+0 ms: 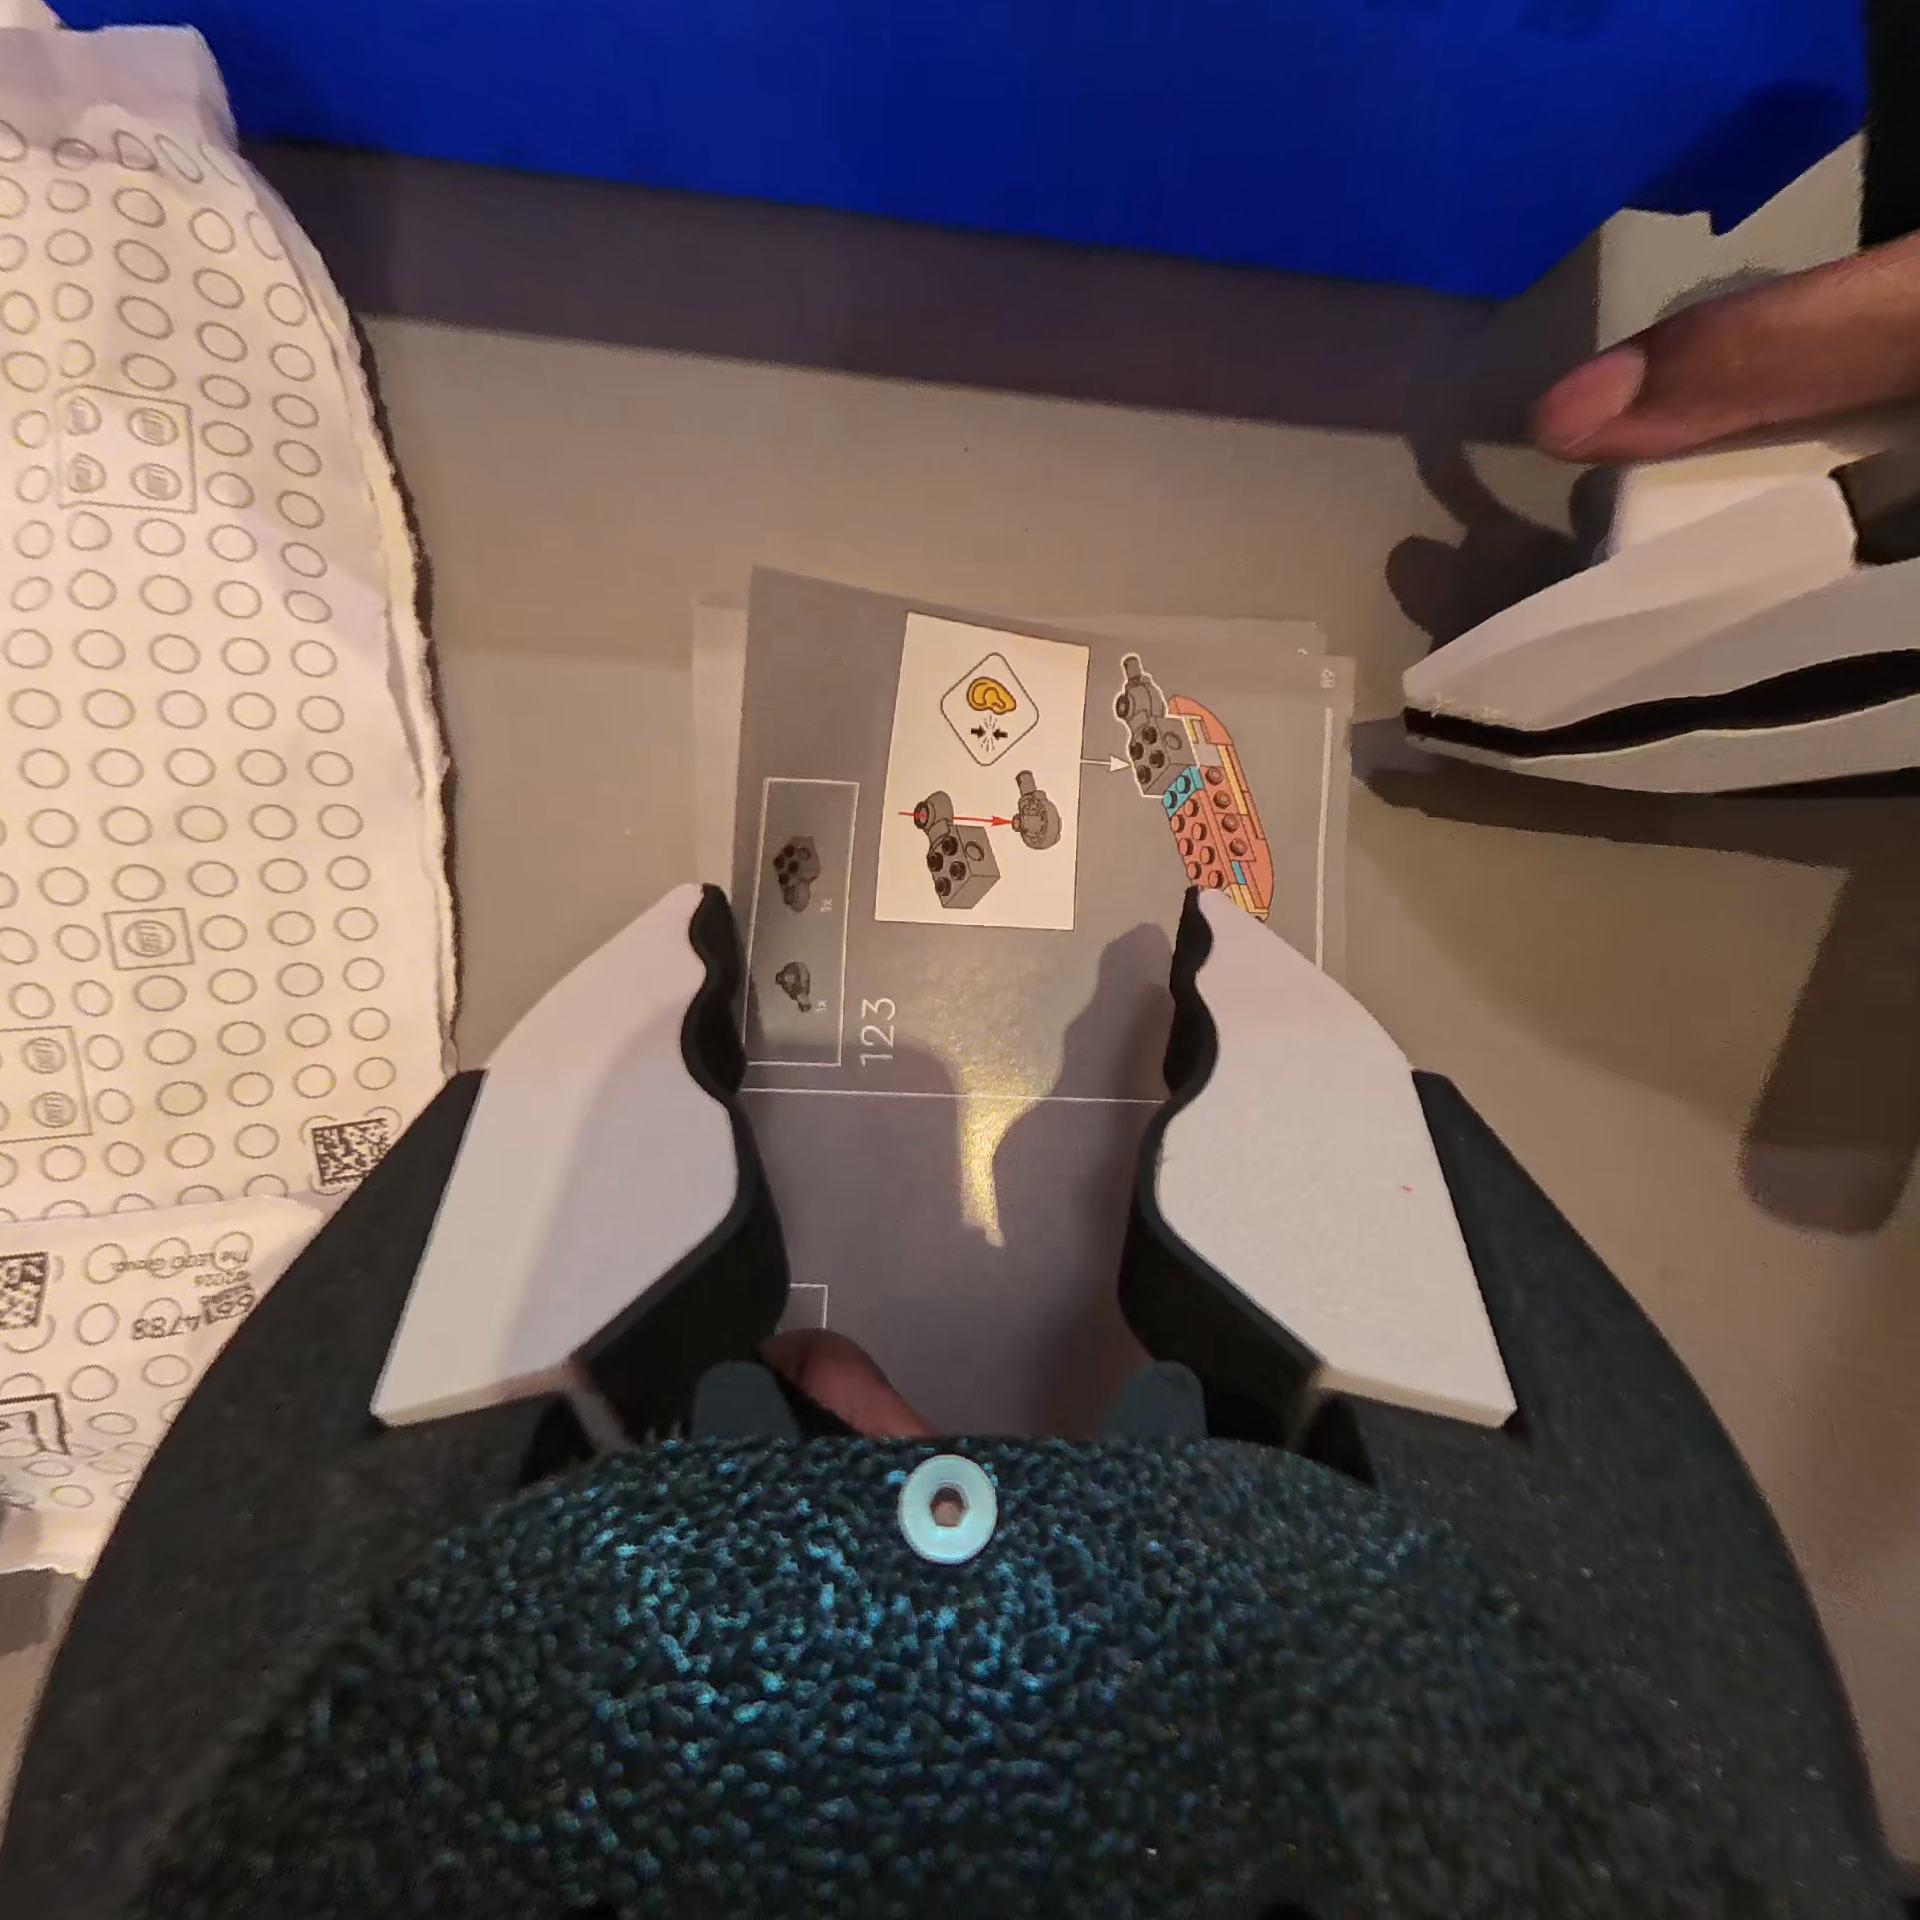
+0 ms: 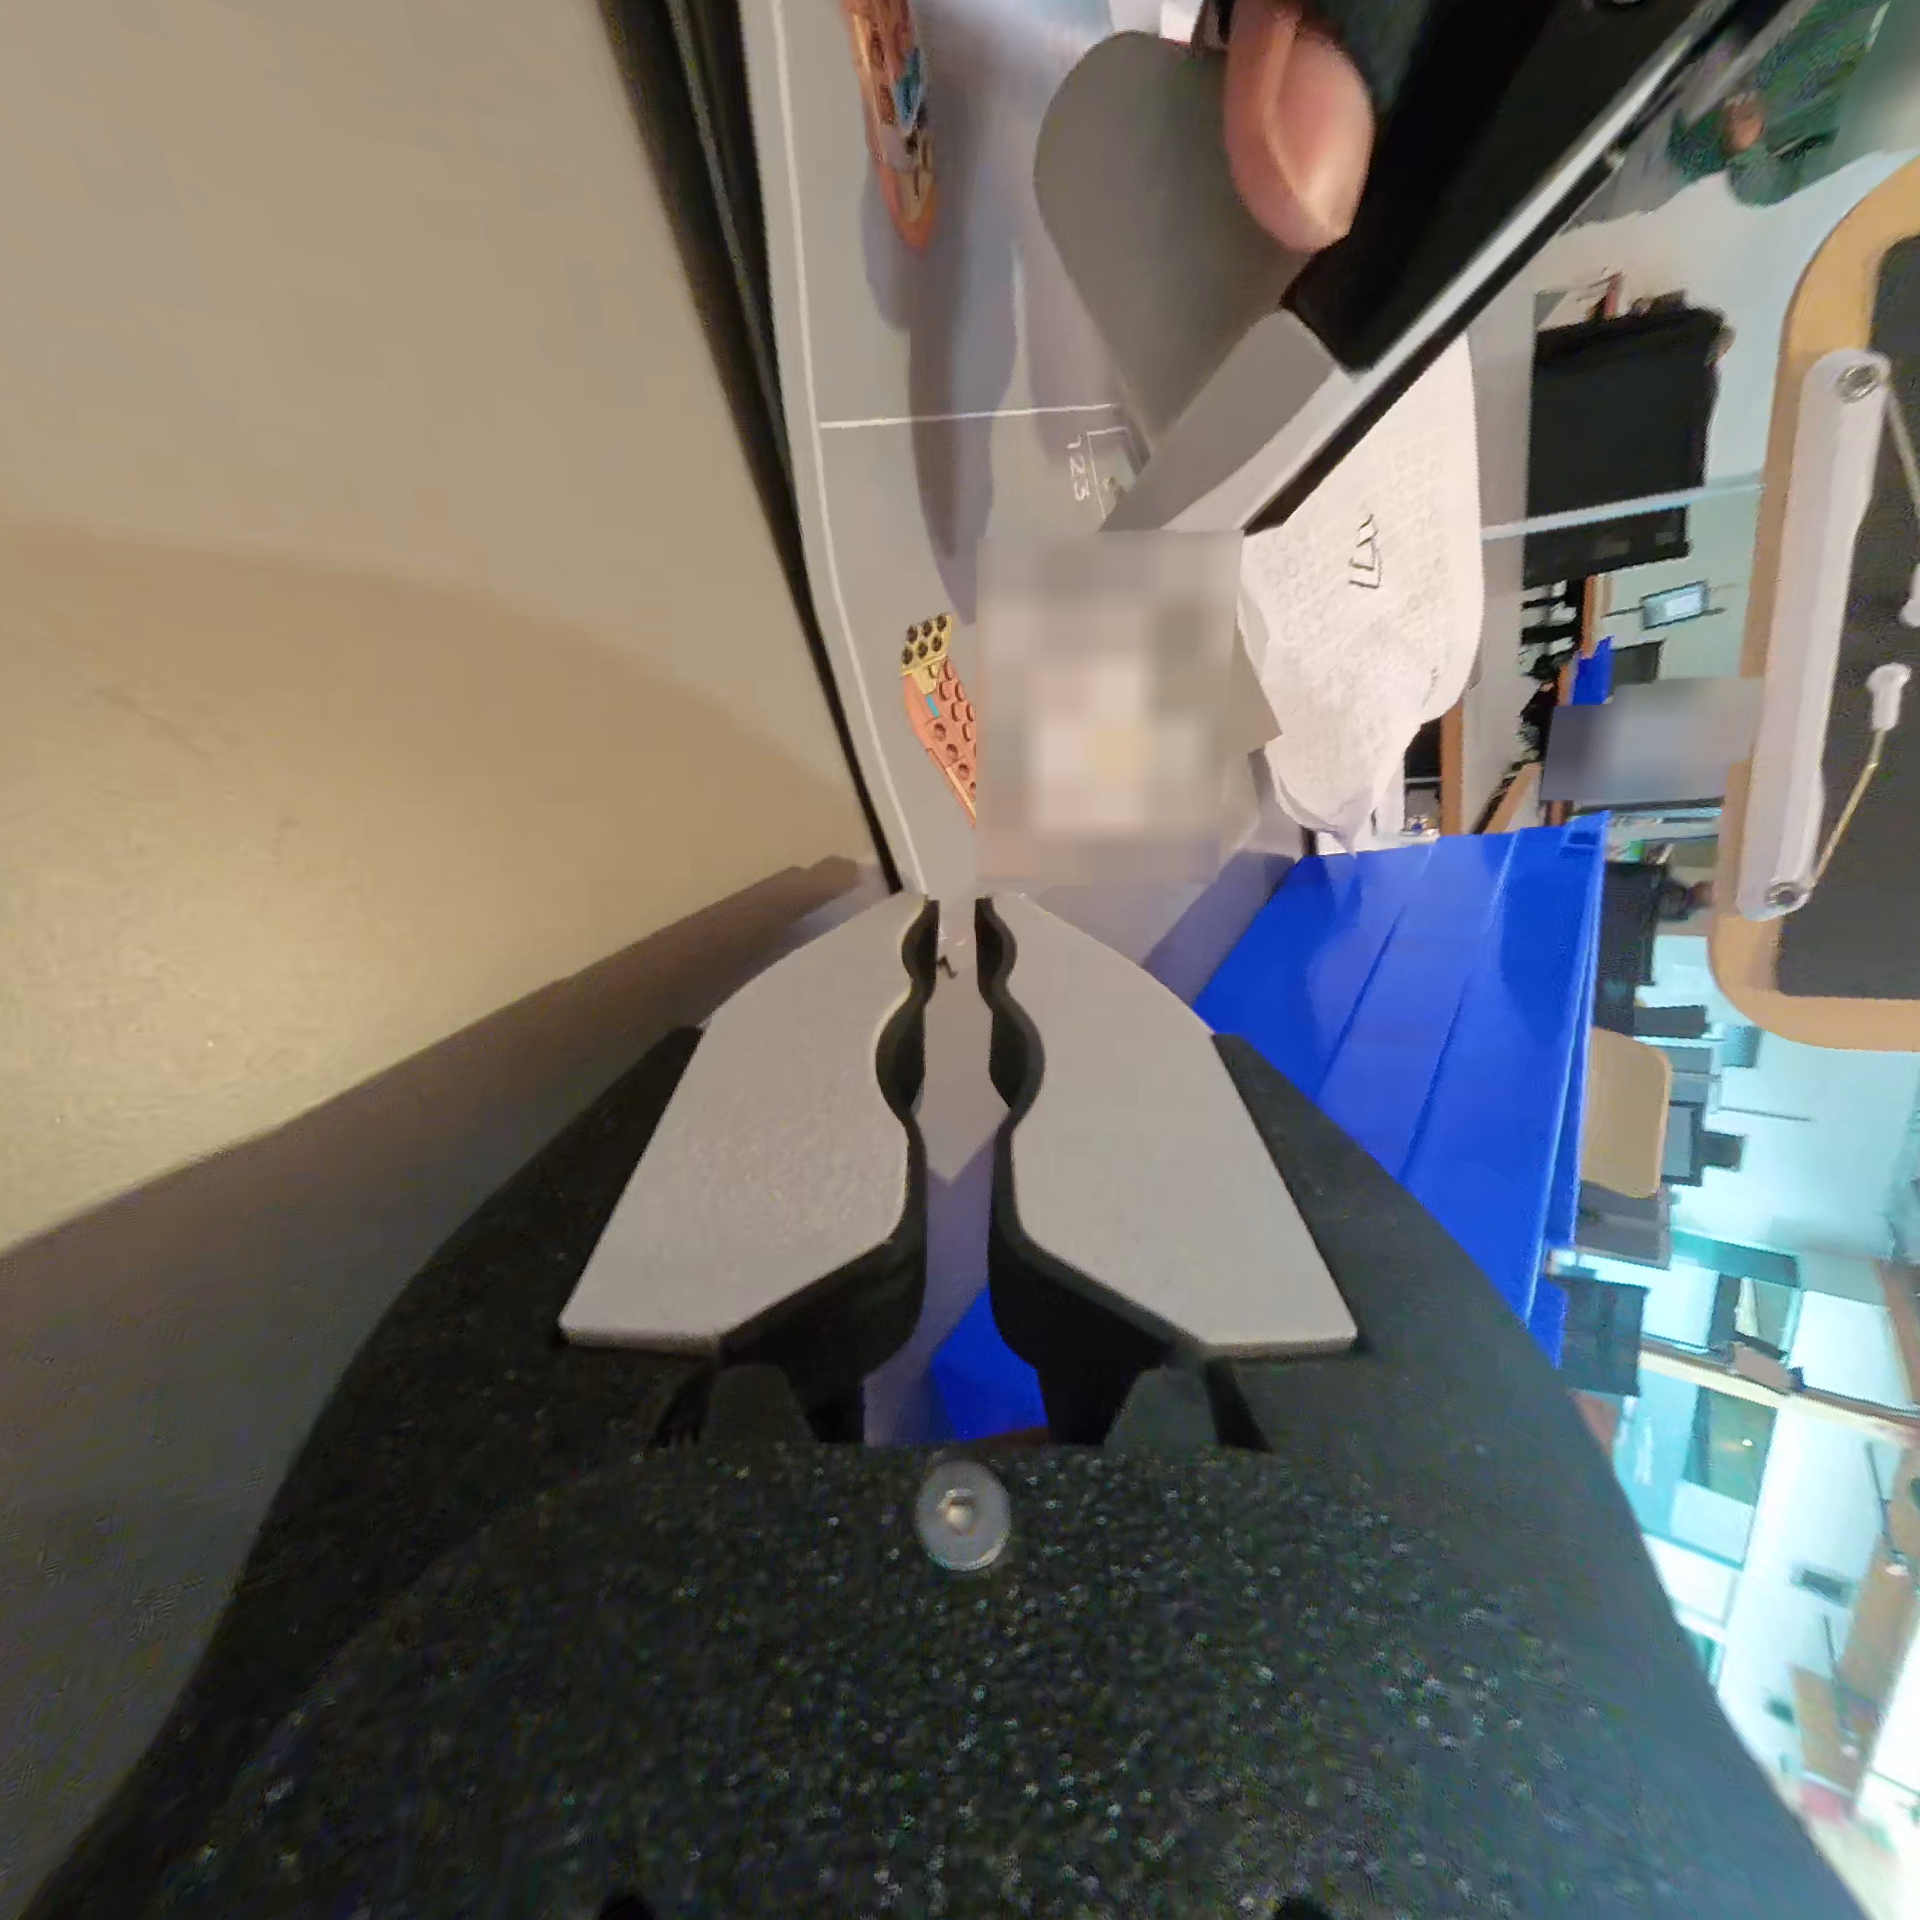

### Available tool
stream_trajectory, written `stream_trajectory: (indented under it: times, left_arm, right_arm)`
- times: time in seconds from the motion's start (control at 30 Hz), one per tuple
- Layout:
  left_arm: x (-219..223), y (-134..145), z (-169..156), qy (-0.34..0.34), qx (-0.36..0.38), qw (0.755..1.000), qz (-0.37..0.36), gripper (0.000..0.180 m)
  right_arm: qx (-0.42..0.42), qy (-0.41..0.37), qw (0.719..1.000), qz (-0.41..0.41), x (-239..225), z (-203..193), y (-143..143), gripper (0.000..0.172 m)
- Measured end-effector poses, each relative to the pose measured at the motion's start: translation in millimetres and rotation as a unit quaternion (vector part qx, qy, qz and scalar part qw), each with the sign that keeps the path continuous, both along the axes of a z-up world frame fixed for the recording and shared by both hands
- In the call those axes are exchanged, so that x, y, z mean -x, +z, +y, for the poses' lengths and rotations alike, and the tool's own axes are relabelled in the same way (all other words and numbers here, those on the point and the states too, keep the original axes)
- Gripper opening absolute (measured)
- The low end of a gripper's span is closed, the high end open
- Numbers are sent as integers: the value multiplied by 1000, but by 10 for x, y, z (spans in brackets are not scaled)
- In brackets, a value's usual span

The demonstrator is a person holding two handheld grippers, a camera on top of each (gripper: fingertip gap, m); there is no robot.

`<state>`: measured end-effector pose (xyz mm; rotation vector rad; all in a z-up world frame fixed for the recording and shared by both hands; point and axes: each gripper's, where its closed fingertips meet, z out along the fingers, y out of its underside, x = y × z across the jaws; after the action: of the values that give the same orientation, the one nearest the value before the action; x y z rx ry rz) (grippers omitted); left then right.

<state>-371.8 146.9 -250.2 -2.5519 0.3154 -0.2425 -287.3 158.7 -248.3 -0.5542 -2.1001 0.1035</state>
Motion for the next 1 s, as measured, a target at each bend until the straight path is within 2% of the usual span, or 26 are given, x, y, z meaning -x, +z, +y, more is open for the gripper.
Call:
stream_trajectory:
  times: [0.3, 1.0]
  left_arm:
    - [-56, -4, -2, -15, 1, 1000, -2, 80]
    - [-98, -14, -25, -30, -1, 999, -15, 77]
  right_arm:
    - [8, -62, 996, -68, -2, 134, -71, 8]
    - [29, -83, 994, -65, 80, 202, 34, 13]
